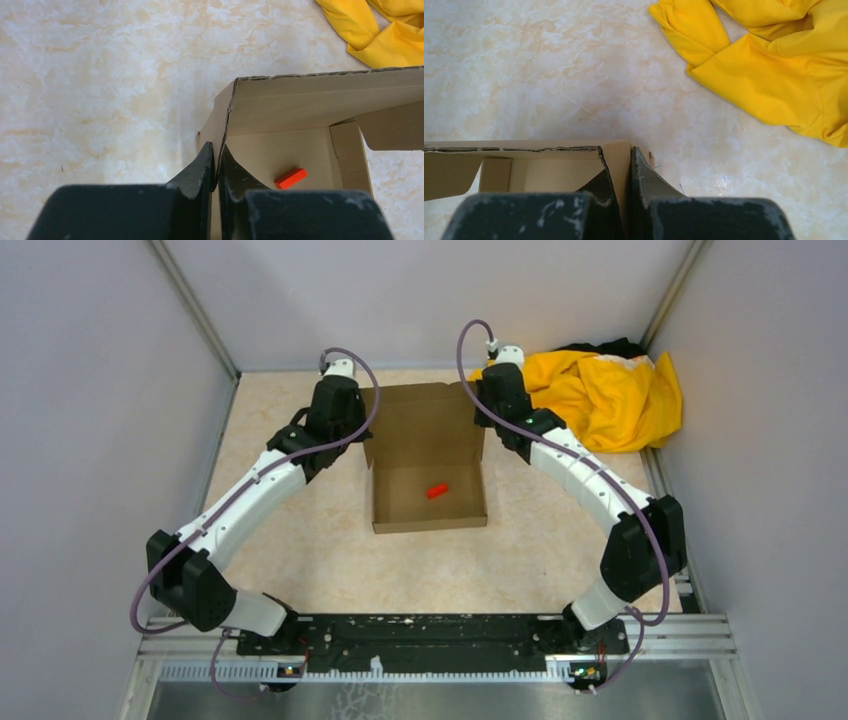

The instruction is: Fold the paper box

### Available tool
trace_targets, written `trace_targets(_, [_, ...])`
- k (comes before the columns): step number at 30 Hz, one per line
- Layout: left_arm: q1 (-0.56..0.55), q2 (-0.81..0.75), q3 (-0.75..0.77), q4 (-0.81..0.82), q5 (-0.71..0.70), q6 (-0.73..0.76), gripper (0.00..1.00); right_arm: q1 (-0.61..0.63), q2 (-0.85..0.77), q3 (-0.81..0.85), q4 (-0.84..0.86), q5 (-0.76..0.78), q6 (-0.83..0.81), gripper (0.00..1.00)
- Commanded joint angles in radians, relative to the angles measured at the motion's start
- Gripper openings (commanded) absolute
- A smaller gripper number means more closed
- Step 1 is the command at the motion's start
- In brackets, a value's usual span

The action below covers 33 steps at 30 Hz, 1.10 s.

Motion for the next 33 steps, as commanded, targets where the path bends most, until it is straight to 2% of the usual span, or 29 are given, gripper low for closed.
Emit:
trace_targets(1, [-0.013, 0.021, 0.024, 0.024, 0.001, -0.069, 0.11, 0.034, -0.037, -0.022, 0.020, 0.008, 0.080, 0.00])
trace_targets(20, [-0.013, 0.034, 0.037, 0.031, -0.048, -0.191, 0.11, 0.058, -0.049, -0.042, 0.055, 0.064, 0.181, 0.00])
trace_targets(33, [-0.015, 0.007, -0.024, 0.073, -0.068, -0.242, 0.08, 0.080, -0.084, -0.088, 0.097, 0.113, 0.254, 0.00])
